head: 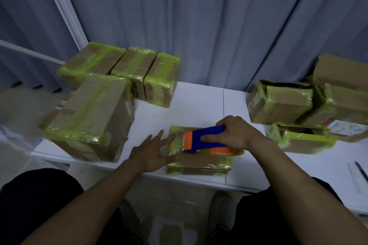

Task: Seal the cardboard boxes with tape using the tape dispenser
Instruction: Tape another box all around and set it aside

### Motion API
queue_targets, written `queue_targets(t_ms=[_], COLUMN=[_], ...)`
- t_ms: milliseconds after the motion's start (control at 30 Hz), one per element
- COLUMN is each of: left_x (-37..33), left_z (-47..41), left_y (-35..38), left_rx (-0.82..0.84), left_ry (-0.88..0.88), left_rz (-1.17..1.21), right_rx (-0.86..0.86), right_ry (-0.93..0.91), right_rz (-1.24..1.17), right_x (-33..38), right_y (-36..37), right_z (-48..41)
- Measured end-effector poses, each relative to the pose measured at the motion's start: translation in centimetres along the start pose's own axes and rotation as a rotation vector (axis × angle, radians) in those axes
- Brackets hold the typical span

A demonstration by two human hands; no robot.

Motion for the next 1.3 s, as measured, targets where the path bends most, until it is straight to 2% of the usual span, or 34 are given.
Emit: queue_targets(t_ms=[233, 533, 633, 733, 767, 833, 967, 1133, 1300], left_x=[-0.1, 4.0, 6.5, 4.4, 2.8, -0.5, -3.0, -2.6, -2.4], left_z=[-0.1, -0.2, 0.3, 1.5, 2.0, 2.7, 2.0, 1.3, 1.4], left_y=[0.1, -0.4, -1.0, -1.1, -1.1, -0.6, 2.1, 2.6, 2.5], left_rx=[0.012, 0.024, -0.143, -0.478, -0.543, -0.509, -0.249, -0.325, -0.309], left_ry=[0.023, -0.022, -0.039, 0.045, 0.076, 0.133, 0.148, 0.138, 0.151], left_rz=[0.053, 0.007, -0.132, 0.086, 0.118, 0.091, -0.202, -0.322, -0.317], right_rx=[-0.037, 0.034, 0.034, 0.062, 0.064, 0.055, 0.029, 0.006, 0.025], right_ry=[0.095, 0.118, 0.125, 0.156, 0.16, 0.159, 0.136, 0.109, 0.112], right_rz=[0.026, 0.074, 0.086, 0.084, 0.085, 0.089, 0.102, 0.09, 0.057], right_x=[-1.5, 0.1, 0.9, 0.9, 0.9, 0.9, 0.7, 0.7, 0.8], right_y=[-2.2, 2.0, 2.9, 2.6, 2.6, 2.7, 2.9, 3.0, 2.8], right_z=[0.3, -1.1, -1.4, -1.7, -1.8, -1.8, -1.4, -0.8, -0.4])
Point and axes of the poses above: each hand's wrist, its own z-axis away from the middle knuckle, its own y-axis out of the palm, x = y × z, the point moved 3 cm from there along -z, towards the middle knuckle, and after that the axes turned 15 degrees about -z, right-handed, at the moved point
